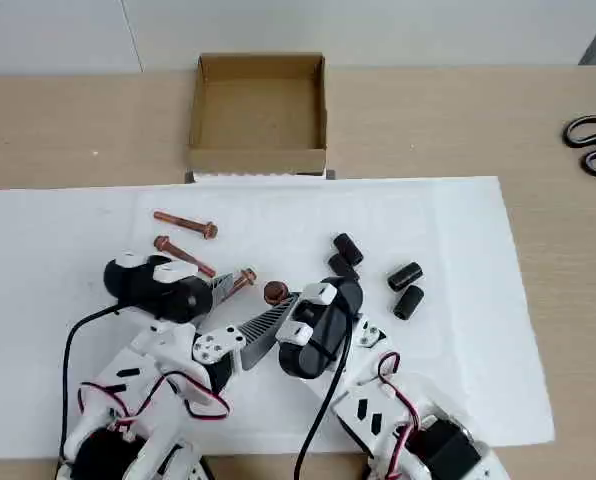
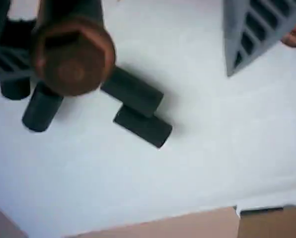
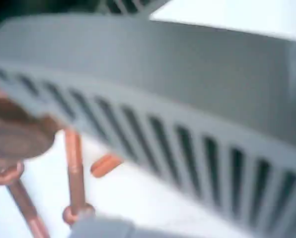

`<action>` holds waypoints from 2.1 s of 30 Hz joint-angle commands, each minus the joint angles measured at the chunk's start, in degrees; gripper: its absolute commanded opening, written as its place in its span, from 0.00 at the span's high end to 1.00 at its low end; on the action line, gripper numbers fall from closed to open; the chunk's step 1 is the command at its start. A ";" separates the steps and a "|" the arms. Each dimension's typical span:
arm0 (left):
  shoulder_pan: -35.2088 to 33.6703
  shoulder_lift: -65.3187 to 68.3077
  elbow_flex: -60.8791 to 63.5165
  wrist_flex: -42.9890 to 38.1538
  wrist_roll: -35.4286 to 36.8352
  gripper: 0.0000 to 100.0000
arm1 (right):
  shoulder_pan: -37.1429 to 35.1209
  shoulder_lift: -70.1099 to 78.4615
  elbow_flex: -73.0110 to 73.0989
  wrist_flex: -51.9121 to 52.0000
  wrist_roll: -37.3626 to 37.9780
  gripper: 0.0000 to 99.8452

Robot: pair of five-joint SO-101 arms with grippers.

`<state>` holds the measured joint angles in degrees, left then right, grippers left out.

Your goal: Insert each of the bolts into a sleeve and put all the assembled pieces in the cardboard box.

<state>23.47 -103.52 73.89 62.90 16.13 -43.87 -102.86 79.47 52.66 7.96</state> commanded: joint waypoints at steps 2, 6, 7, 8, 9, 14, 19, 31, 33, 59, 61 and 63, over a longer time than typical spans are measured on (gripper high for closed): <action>-0.88 -0.44 -6.37 0.00 -0.35 0.71 | -0.13 -0.66 -0.97 -1.27 -0.26 1.00; -0.88 -0.44 -10.77 -0.18 -0.70 0.84 | -0.13 -0.66 -0.79 -1.27 -0.26 1.00; -0.88 -0.44 -11.38 -0.26 -0.70 0.90 | -0.04 -0.66 -0.79 -1.27 -0.26 1.00; -0.88 -0.53 -11.65 -0.26 -0.79 0.96 | -0.04 -0.66 -0.79 -1.27 -0.26 1.00; -1.05 -0.53 -11.74 -0.18 -0.88 1.00 | 0.40 -0.66 -0.79 -1.27 -0.26 1.00; -11.25 -0.53 -8.84 -0.18 -0.88 0.99 | 7.34 -0.66 -0.79 -1.27 -0.26 1.00; -22.42 -0.53 2.59 -0.26 -6.59 0.99 | 16.04 -0.66 1.32 -1.19 -0.26 1.00; -25.67 -0.53 18.77 -3.60 -14.24 0.99 | 24.84 -0.40 7.65 -1.36 -5.10 1.00; -25.32 -0.53 19.91 -3.87 -14.86 0.99 | 26.07 -0.22 7.65 -1.36 -7.12 1.00; -25.23 -0.53 19.91 -3.96 -14.95 0.99 | 26.59 47.96 -28.04 -12.62 -11.78 1.00; -25.23 -0.53 19.91 -3.96 -14.95 0.99 | 26.59 55.43 -32.97 -15.34 -11.87 1.00; -25.23 -0.53 19.91 -3.96 -14.95 0.99 | 26.59 62.55 -38.42 -18.51 -12.40 1.00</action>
<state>-2.02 -103.52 94.11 60.53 1.71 -17.58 -49.67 51.08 39.12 -3.38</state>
